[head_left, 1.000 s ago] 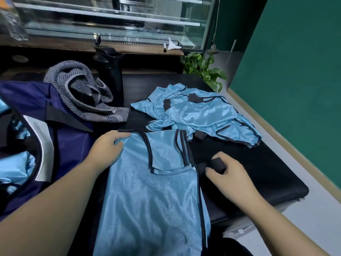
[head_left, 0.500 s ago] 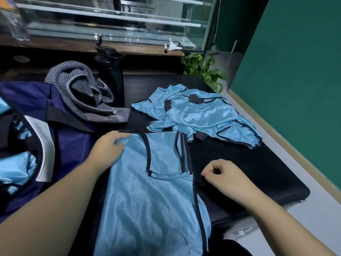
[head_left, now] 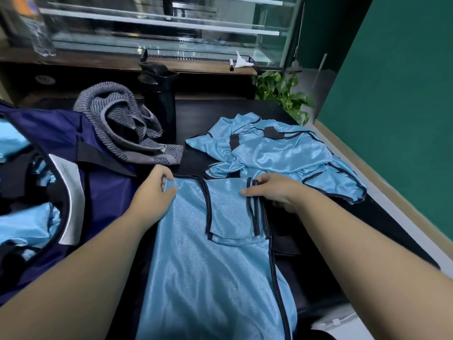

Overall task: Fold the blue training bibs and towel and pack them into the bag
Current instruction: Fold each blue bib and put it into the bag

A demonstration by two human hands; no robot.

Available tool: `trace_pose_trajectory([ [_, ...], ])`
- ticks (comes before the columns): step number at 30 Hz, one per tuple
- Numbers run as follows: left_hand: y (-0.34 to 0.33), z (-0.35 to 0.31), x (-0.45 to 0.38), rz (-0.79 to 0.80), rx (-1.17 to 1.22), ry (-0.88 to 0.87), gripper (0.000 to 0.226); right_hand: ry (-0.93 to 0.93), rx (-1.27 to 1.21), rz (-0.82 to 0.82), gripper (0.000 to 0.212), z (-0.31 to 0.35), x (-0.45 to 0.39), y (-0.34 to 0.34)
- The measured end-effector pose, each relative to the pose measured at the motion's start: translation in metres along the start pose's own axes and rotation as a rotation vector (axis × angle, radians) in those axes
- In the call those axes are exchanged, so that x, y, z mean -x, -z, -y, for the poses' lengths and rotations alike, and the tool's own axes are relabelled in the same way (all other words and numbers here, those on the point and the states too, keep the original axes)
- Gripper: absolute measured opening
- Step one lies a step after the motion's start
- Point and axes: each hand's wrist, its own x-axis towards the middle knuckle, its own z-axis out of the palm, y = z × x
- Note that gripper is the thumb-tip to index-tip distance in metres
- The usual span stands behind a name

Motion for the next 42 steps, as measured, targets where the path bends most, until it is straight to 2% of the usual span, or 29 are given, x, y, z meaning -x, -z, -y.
trace_pose_trajectory([
  [3, -0.002, -0.008, -0.009, -0.004, -0.003, 0.093, 0.028, 0.018, 0.049, -0.009, 0.025, -0.001, -0.004, 0.004],
  [7, 0.003, -0.027, -0.024, 0.085, -0.24, 0.186, 0.022, 0.047, 0.109, -0.109, 0.037, -0.009, -0.004, 0.005],
  [9, 0.006, -0.034, -0.03, 0.148, -0.32, 0.24, 0.042, -0.026, 0.175, -0.054, 0.039, -0.008, -0.002, 0.006],
  [11, 0.01, -0.039, -0.032, 0.181, -0.322, 0.328, 0.048, -0.09, 0.195, 0.022, 0.044, -0.006, -0.002, 0.008],
  [15, 0.014, -0.045, -0.036, 0.251, -0.299, 0.468, 0.024, -0.111, 0.276, 0.06, 0.031, -0.005, -0.005, 0.008],
  [18, 0.014, -0.055, -0.038, 0.236, -0.127, 0.508, 0.02, -0.086, 0.136, 0.051, 0.028, 0.003, -0.006, 0.013],
  [21, 0.019, -0.068, -0.046, 0.102, 0.112, 0.406, 0.025, 0.068, -0.026, -0.101, 0.018, 0.015, -0.008, 0.018],
  [23, 0.025, -0.073, -0.046, 0.008, 0.258, 0.299, 0.022, 0.235, 0.006, -0.251, 0.019, 0.017, -0.011, 0.019],
  [25, 0.033, -0.072, -0.039, -0.049, 0.277, 0.158, 0.017, 0.379, 0.08, -0.385, 0.019, 0.015, -0.009, 0.019],
  [30, 0.05, -0.058, 0.007, -0.032, 0.223, -0.089, 0.025, 0.628, 0.121, -0.411, 0.014, -0.003, 0.021, 0.016],
  [34, 0.065, -0.039, 0.056, 0.094, -0.006, -0.247, 0.009, 0.768, 0.234, -0.329, 0.038, -0.034, 0.049, 0.012],
  [36, 0.066, -0.031, 0.076, 0.23, -0.133, -0.287, 0.012, 0.823, 0.309, -0.267, 0.041, -0.053, 0.058, 0.01],
  [38, 0.065, -0.025, 0.094, 0.346, -0.357, -0.351, 0.024, 0.852, 0.389, -0.223, 0.035, -0.068, 0.066, 0.007],
  [40, 0.061, -0.02, 0.105, 0.401, -0.573, -0.435, 0.032, 0.796, 0.421, -0.21, 0.035, -0.079, 0.074, 0.005],
  [42, 0.056, -0.022, 0.111, 0.409, -0.647, -0.479, 0.036, 0.664, 0.366, -0.232, 0.04, -0.088, 0.081, 0.004],
])
